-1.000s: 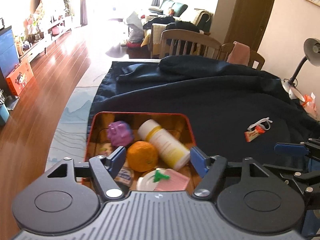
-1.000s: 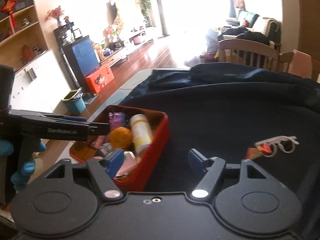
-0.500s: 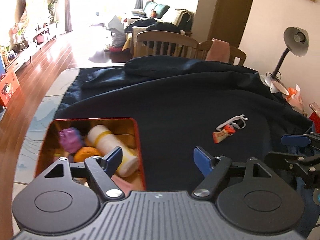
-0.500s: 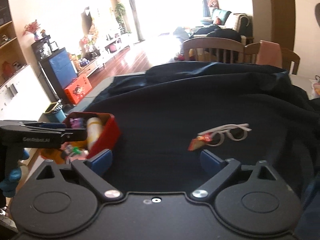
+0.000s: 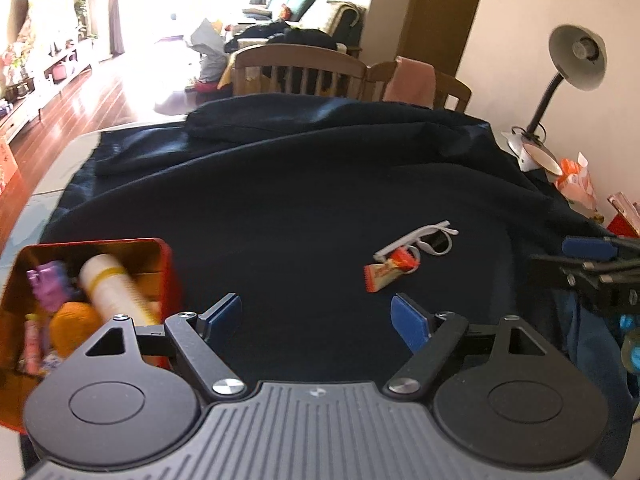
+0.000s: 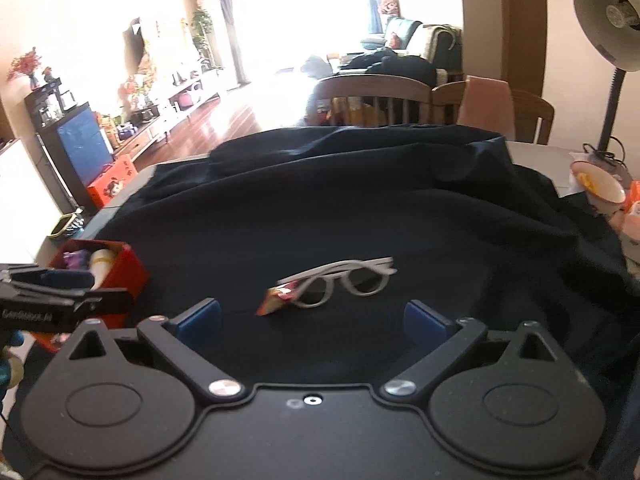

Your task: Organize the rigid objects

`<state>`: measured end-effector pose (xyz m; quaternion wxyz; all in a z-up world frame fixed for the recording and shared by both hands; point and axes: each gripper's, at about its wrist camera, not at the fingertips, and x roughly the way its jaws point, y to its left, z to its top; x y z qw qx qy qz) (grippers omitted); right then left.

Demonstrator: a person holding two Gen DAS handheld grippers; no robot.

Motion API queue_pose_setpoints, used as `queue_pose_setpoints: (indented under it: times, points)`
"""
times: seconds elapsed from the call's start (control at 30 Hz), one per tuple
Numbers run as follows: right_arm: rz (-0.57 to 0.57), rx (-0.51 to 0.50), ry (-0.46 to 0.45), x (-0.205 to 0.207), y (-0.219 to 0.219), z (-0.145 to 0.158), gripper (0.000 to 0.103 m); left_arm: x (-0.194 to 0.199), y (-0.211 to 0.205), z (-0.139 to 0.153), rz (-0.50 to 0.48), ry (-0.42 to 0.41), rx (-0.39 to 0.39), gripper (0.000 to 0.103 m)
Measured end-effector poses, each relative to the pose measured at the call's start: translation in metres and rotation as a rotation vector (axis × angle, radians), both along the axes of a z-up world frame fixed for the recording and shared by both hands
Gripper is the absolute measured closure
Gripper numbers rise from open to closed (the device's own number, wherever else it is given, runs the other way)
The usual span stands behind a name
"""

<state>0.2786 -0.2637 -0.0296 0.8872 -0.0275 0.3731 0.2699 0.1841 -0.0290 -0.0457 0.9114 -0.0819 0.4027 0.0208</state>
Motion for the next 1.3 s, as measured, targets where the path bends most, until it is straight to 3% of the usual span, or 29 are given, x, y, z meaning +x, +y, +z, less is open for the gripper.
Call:
queue_pose_setpoints:
  times: [0.33, 0.73, 1.3]
  points:
    - [-0.054, -0.028, 0.041, 0.051, -0.005, -0.021, 0.004, 0.039, -0.034, -0.021, -0.060, 0.031, -0.010, 0.021]
    - [-0.175, -0.026, 0.153, 0.110, 0.026, -0.061, 0.004, 0.074, -0.048, -0.048, -0.120, 0.060, 0.018, 0.021]
    - [-0.240, -0.053, 0.239, 0.132, 0.056, -0.097, 0.005, 0.117, -0.061, -0.084, -0.192, 0.097, 0.033, 0.022]
